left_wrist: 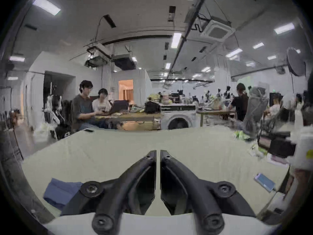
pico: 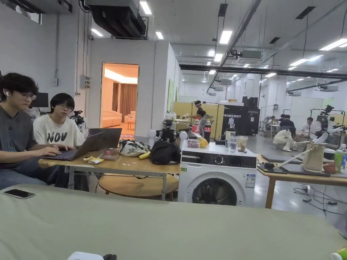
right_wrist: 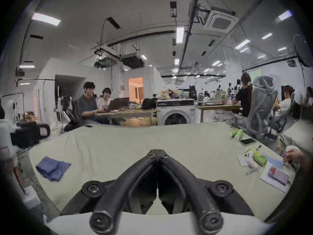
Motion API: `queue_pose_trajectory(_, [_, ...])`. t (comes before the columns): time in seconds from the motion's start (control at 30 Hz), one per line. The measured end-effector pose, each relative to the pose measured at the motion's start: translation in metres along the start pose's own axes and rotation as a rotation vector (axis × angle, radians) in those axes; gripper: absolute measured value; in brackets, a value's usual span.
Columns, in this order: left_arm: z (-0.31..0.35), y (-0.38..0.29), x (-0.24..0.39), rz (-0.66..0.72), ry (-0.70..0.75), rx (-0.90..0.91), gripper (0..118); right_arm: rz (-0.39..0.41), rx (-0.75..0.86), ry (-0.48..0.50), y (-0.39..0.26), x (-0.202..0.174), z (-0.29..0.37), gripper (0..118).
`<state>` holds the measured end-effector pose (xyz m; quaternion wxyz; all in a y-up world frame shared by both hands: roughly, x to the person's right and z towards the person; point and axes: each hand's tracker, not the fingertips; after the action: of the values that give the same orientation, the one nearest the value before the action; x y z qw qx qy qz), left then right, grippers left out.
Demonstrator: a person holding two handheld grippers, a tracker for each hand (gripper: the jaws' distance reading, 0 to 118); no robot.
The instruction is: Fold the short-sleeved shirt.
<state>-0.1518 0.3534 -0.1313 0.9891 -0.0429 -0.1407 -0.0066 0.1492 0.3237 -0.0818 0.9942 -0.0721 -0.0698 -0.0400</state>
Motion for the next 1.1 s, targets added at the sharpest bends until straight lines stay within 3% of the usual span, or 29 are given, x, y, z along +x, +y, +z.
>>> queue_pose_trajectory(0.1, [0.005, 0.006, 0.002, -0.012, -0.002, 0.023, 0, 0.054, -0.004, -0.002, -0.003, -0.002, 0.0, 0])
queue_pose_trajectory(0.3, [0.014, 0.015, 0.013, -0.009, -0.018, 0.069, 0, 0.079, 0.024, 0.014, 0.0, -0.013, 0.001, 0])
queue_pose_trajectory(0.6, [0.016, 0.002, 0.02, -0.047, -0.011, 0.049, 0, 0.089, 0.02, 0.039, 0.003, -0.013, 0.008, 0])
queue_pose_trajectory(0.7, [0.018, 0.003, 0.02, -0.034, -0.002, 0.066, 2, 0.052, 0.027, 0.04, 0.004, -0.009, 0.011, 2])
queue_pose_trajectory(0.77, [0.018, 0.004, 0.02, -0.031, -0.002, 0.073, 23, 0.035, 0.025, 0.038, 0.006, -0.007, 0.012, 16])
queue_pose_trajectory(0.87, [0.018, 0.003, 0.023, -0.068, -0.001, 0.06, 76, 0.038, 0.032, 0.042, 0.007, -0.006, 0.013, 92])
queue_pose_trajectory(0.9, [0.018, 0.002, 0.024, -0.08, 0.017, 0.064, 94, 0.04, 0.027, 0.046, 0.007, -0.006, 0.013, 99])
queue_pose_trajectory(0.97, [0.019, 0.002, 0.024, -0.073, 0.009, 0.066, 98, 0.041, 0.025, 0.046, 0.006, -0.008, 0.013, 105])
queue_pose_trajectory(1.0, [0.02, 0.002, 0.023, -0.062, 0.002, 0.069, 109, 0.039, 0.035, 0.047, 0.005, -0.009, 0.015, 117])
queue_pose_trajectory(1.1, [0.025, 0.002, 0.021, -0.042, -0.012, 0.097, 110, 0.032, 0.056, 0.057, 0.008, -0.01, 0.018, 118])
